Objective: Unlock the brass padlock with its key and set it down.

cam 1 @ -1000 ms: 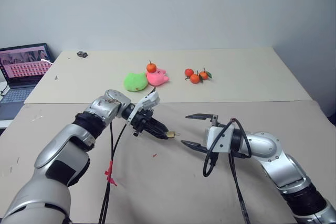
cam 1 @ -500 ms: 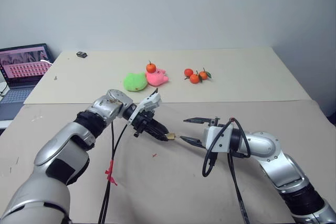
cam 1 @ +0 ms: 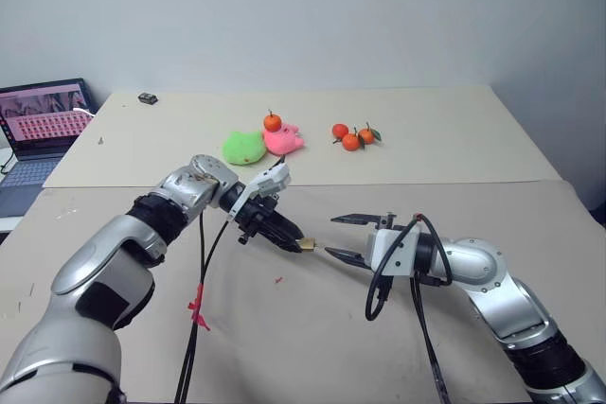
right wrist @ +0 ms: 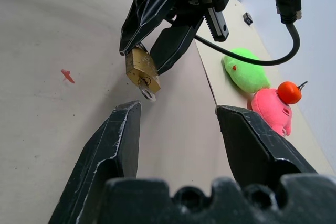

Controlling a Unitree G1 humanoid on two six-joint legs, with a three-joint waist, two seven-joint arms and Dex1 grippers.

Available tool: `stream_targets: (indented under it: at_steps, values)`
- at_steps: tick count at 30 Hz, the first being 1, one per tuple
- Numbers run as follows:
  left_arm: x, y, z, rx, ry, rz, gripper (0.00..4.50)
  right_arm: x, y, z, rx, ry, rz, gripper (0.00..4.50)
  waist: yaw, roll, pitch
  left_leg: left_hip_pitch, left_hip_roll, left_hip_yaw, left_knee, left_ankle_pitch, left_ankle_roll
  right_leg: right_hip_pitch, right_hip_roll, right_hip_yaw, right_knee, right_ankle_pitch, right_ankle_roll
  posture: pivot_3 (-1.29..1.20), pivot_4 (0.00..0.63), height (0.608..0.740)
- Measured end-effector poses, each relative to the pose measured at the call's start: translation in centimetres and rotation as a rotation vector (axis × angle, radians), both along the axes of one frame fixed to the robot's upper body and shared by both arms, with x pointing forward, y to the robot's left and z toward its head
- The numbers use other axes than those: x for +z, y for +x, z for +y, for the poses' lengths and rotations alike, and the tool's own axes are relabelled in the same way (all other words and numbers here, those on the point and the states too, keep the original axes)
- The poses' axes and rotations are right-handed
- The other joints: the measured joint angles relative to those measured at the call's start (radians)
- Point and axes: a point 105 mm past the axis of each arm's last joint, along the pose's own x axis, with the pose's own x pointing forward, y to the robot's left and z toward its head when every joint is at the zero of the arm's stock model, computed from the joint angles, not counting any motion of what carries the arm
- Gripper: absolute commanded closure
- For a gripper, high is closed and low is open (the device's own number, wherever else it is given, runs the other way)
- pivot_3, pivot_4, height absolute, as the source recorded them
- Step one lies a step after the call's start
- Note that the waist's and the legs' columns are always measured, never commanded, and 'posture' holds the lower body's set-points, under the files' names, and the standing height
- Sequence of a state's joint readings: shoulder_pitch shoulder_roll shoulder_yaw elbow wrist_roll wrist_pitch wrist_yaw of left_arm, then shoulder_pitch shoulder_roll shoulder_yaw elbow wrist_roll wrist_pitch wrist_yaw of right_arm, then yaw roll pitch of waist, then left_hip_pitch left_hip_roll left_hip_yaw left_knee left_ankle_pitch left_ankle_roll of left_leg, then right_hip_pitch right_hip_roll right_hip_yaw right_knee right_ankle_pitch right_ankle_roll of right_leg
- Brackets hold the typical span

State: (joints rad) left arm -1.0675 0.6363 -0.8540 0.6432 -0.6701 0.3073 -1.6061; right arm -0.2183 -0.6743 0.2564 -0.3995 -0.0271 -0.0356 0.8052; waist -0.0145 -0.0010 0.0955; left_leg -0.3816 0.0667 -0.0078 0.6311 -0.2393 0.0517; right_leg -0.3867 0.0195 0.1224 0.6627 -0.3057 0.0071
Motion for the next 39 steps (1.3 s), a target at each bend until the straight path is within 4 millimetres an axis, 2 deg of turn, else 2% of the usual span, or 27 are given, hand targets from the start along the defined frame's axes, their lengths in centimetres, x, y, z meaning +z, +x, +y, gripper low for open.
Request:
stream_targets:
  at_steps: [14, 17, 19, 23, 29, 39]
  values:
    - [0.5, 0.2, -0.9, -0.019, -0.014, -0.013, 3.73, -0.1, 0.0, 0.2, -0.005, 0.012, 0.018, 1.7, 0.001, 0.0, 0.0, 0.0, 0.0, 0.0, 0.002, 0.0, 0.0, 0.0, 0.0, 0.0, 0.0, 0.0, 0.0, 0.0, 0.15, 0.66]
    - [0.4, 0.2, -1.1, -0.022, -0.017, -0.011, 3.73, -0.2, 0.0, 0.2, -0.009, 0.011, 0.024, 2.41, -0.001, 0.0, 0.0, -0.001, 0.0, 0.0, 0.002, 0.0, 0.0, -0.001, 0.0, 0.0, 0.001, 0.0, 0.0, 0.0, 0.15, 0.66]
    - [0.4, 0.2, -1.1, -0.022, -0.017, -0.011, 3.73, -0.3, 0.0, 0.2, -0.013, 0.011, 0.031, 3.21, -0.001, 0.0, 0.0, -0.001, 0.0, 0.0, 0.002, 0.0, 0.0, -0.001, 0.0, 0.0, 0.001, 0.0, 0.0, 0.0, 0.15, 0.66]
    - [0.4, 0.2, -1.1, -0.024, -0.021, -0.018, 3.73, -0.4, -0.1, 0.2, -0.01, 0.004, 0.043, 4.46, 0.0, 0.0, 0.0, -0.001, 0.0, 0.0, 0.003, 0.0, 0.0, -0.001, 0.0, 0.0, 0.002, 0.0, -0.001, 0.0, 0.15, 0.66]
    - [0.5, 0.2, -1.0, -0.029, -0.022, -0.017, 3.73, -0.6, -0.1, 0.1, -0.011, -0.002, 0.052, 4.46, 0.0, 0.001, 0.0, -0.001, 0.0, 0.0, 0.011, -0.004, 0.006, -0.001, 0.001, 0.0, 0.002, 0.0, -0.001, 0.0, 0.15, 0.66]
    - [0.4, 0.2, -1.1, -0.025, -0.023, -0.012, 3.73, -0.6, -0.1, 0.1, -0.013, -0.007, 0.048, 4.46, 0.0, 0.001, 0.0, -0.001, 0.0, 0.0, 0.012, -0.006, 0.01, -0.001, 0.001, 0.0, 0.002, -0.001, -0.001, 0.0, 0.15, 0.66]
